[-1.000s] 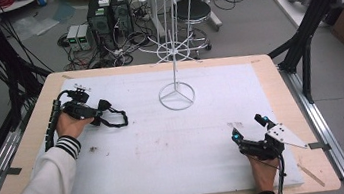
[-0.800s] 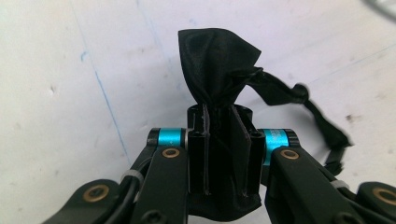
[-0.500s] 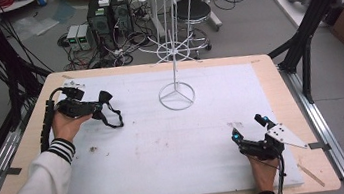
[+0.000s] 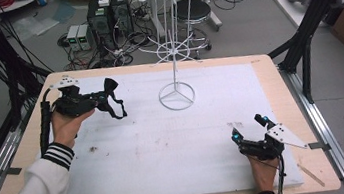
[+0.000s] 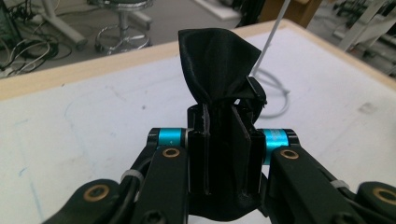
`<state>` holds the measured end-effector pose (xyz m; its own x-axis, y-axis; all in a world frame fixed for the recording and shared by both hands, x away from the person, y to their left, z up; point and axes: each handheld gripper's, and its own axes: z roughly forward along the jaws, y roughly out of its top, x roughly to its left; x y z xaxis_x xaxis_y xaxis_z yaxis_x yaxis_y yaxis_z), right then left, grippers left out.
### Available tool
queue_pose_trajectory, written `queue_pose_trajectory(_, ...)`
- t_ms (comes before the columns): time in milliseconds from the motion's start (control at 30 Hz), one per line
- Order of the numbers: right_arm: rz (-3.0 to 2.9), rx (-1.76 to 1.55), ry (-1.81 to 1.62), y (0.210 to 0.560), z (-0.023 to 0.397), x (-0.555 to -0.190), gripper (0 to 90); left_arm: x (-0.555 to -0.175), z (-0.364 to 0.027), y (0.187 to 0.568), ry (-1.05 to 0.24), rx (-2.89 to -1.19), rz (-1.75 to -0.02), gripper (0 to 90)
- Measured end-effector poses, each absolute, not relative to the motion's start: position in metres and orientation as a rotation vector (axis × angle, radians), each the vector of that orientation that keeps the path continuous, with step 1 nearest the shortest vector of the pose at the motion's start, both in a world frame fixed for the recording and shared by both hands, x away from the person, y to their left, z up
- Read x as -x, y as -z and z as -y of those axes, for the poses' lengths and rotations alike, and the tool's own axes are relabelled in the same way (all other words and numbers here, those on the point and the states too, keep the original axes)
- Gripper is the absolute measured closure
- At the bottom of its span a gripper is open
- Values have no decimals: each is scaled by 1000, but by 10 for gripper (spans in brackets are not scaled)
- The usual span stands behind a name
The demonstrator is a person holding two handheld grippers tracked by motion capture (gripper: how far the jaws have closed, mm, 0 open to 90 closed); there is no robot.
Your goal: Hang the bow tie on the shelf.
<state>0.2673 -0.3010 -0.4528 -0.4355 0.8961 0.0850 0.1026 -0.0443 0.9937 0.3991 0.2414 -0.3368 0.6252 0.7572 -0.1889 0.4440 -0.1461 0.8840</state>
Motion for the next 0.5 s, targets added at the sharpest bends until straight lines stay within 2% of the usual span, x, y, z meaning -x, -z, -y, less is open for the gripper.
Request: queue_pose_trajectory(500, -1582, -1084, -1546, 453, 301, -267, 7, -388, -215, 297, -393, -1705, -826, 776)
